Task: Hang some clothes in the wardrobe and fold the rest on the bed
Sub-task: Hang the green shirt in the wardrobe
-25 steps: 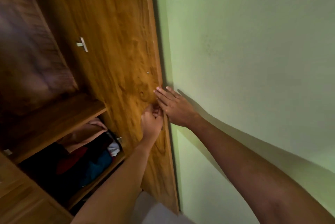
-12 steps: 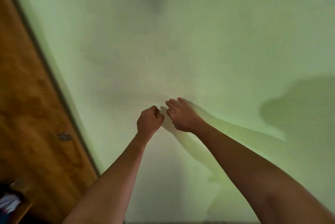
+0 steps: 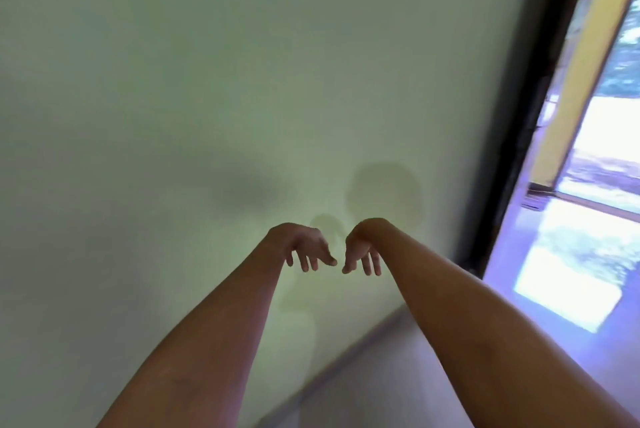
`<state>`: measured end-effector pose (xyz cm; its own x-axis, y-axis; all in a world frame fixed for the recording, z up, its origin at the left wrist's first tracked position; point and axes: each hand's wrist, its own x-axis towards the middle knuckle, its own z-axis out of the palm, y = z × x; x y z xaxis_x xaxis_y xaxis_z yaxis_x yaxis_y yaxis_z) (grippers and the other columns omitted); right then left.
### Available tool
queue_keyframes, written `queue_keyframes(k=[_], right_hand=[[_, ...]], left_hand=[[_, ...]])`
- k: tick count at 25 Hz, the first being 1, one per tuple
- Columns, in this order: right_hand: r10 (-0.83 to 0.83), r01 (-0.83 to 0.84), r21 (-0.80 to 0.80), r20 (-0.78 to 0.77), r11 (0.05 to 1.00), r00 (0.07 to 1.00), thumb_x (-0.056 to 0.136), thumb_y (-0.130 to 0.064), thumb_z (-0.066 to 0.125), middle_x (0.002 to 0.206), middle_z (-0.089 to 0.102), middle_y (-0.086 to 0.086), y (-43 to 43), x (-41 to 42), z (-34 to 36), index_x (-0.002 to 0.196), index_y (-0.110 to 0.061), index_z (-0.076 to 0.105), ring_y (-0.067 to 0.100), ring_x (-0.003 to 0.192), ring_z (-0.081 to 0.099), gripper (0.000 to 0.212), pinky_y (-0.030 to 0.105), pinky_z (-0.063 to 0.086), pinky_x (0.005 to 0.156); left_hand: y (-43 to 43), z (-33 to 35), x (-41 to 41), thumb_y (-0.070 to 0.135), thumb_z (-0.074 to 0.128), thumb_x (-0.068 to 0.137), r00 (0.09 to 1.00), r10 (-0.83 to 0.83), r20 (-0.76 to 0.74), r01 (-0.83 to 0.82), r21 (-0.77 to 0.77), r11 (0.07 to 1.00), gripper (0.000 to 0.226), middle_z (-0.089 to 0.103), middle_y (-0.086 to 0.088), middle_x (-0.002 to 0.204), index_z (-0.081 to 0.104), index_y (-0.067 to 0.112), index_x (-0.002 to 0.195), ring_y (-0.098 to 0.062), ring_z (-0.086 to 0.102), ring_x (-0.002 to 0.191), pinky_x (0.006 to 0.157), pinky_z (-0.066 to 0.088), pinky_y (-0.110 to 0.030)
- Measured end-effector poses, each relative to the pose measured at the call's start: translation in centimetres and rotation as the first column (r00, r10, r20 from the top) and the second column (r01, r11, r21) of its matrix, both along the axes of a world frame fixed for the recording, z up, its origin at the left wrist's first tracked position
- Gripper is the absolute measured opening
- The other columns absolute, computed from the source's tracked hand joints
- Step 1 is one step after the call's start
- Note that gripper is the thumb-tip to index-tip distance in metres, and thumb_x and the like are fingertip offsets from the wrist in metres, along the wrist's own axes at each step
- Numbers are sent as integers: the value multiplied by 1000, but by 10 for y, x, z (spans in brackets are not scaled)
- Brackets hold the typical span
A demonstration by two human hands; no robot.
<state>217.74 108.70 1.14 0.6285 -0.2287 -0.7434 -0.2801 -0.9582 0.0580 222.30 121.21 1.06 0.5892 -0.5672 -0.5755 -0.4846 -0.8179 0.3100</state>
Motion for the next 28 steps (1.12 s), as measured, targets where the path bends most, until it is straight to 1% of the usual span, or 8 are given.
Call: queue_keyframes(k=[4, 7, 12, 15, 18, 21, 25, 28], right_hand=[[-271, 269, 80, 11, 960, 962, 98, -37, 49, 131, 54, 19, -130, -57, -10, 141, -5, 36, 33, 113, 57, 55, 40, 43, 82], [-410, 407, 67, 38, 911, 911, 98, -37, 49, 112, 60, 13, -215, -92, -21, 138, -4, 41, 29, 104, 58, 53, 40, 45, 84], [-637, 634, 68, 45, 770, 769, 95, -38, 53, 131, 56, 17, -362, -142, -37, 137, -5, 43, 30, 118, 57, 53, 32, 47, 57], [-755, 752, 63, 74, 656, 652, 92, -40, 58, 128, 60, 15, -439, -166, -40, 135, -6, 45, 29, 110, 62, 57, 34, 47, 58], [-818, 820, 47, 119, 570, 562, 90, -40, 60, 127, 60, 13, -514, -193, -44, 132, -4, 46, 28, 105, 63, 57, 33, 48, 62], [-884, 883, 54, 77, 466, 461, 86, -40, 67, 125, 61, 12, -586, -222, -54, 134, -4, 46, 28, 99, 65, 64, 36, 51, 67], [-930, 926, 91, 82, 365, 359, 82, -33, 72, 127, 59, 13, -689, -258, -69, 135, -8, 41, 31, 106, 63, 66, 44, 53, 82], [-931, 931, 96, 141, 352, 338, 83, -29, 72, 126, 59, 15, -777, -281, -66, 137, -5, 38, 32, 106, 63, 69, 42, 53, 75]], left_hand=[[-142, -8, -27, 41, 57, 91, 967, -255, -18, 255, 37, 966, 42, 62, -10, 123, 54, 16, 124, -23, 63, 99, 84, 45, -36], [-237, -16, -42, 41, 56, 91, 914, -405, -17, 405, 34, 914, 43, 63, -10, 119, 53, 15, 126, -21, 61, 93, 80, 45, -34], [-415, -32, -64, 42, 59, 89, 775, -632, -7, 630, 89, 771, 42, 64, -1, 100, 58, 17, 122, -19, 62, 86, 74, 46, -30], [-508, -28, -82, 38, 63, 87, 661, -749, 39, 743, 103, 661, 49, 62, -4, 102, 54, 13, 128, -20, 61, 86, 64, 46, -26], [-605, -31, -98, 37, 69, 83, 499, -851, 164, 847, 114, 519, 54, 56, -7, 121, 52, 15, 130, -23, 61, 101, 74, 47, -27], [-695, -47, -118, 38, 77, 75, 357, -902, 242, 922, 65, 383, 53, 58, -5, 122, 59, 18, 121, -23, 58, 105, 92, 48, -33], [-806, -60, -143, 33, 77, 76, 254, -935, 249, 964, 6, 264, 50, 62, -4, 111, 60, 18, 121, -23, 57, 105, 97, 46, -38], [-905, -70, -162, 32, 78, 75, 221, -957, 186, 974, 15, 228, 52, 60, -4, 106, 59, 15, 121, -25, 62, 101, 95, 49, -40]])
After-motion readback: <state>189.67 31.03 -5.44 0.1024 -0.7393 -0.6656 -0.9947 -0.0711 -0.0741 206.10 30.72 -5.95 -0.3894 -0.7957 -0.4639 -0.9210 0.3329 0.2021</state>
